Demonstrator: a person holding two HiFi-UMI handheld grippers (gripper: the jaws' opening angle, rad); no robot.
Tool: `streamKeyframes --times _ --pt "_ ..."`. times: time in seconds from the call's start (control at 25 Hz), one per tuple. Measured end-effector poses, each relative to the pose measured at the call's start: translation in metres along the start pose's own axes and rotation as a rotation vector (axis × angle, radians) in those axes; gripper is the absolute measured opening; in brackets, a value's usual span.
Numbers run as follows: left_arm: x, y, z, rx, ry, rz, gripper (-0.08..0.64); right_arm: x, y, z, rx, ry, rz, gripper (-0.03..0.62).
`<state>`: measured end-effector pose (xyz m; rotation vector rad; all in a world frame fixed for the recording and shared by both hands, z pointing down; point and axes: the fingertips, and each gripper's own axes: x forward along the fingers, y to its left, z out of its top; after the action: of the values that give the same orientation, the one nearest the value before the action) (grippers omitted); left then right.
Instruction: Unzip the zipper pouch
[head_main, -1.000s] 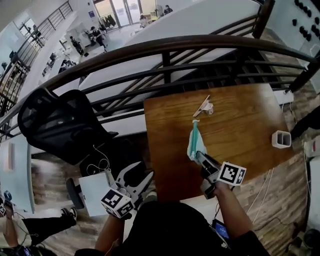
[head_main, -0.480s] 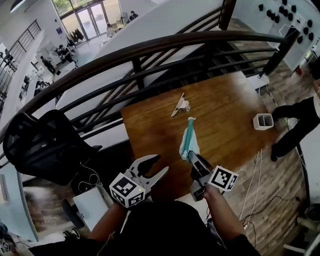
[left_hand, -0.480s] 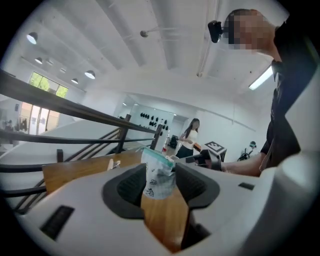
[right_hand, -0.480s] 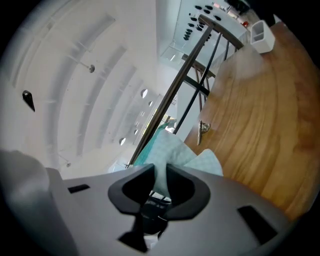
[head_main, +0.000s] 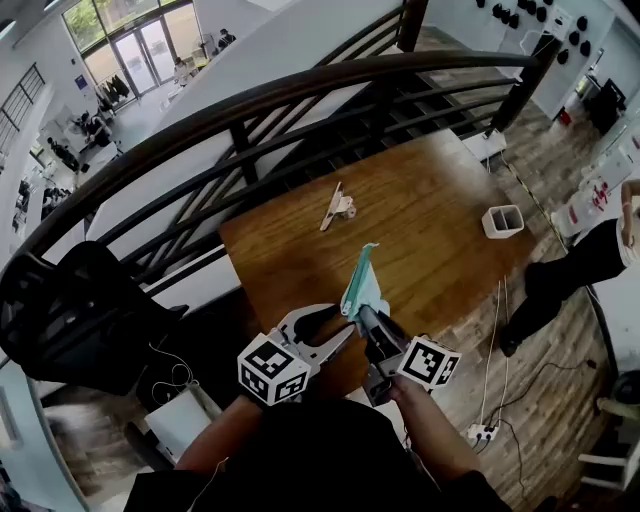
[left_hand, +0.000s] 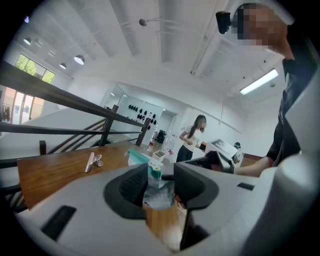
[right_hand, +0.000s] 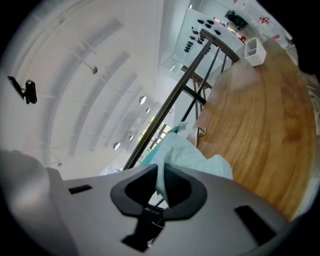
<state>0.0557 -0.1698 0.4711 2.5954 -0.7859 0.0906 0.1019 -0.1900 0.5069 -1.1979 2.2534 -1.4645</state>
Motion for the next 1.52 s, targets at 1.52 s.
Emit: streamKeyframes --times 1.52 --pt "-0.013 -0.008 -0.004 0.368 0.176 -0.197 0.049 -0.033 0.007 0.011 -0.997 0.287 -0.041 0.183"
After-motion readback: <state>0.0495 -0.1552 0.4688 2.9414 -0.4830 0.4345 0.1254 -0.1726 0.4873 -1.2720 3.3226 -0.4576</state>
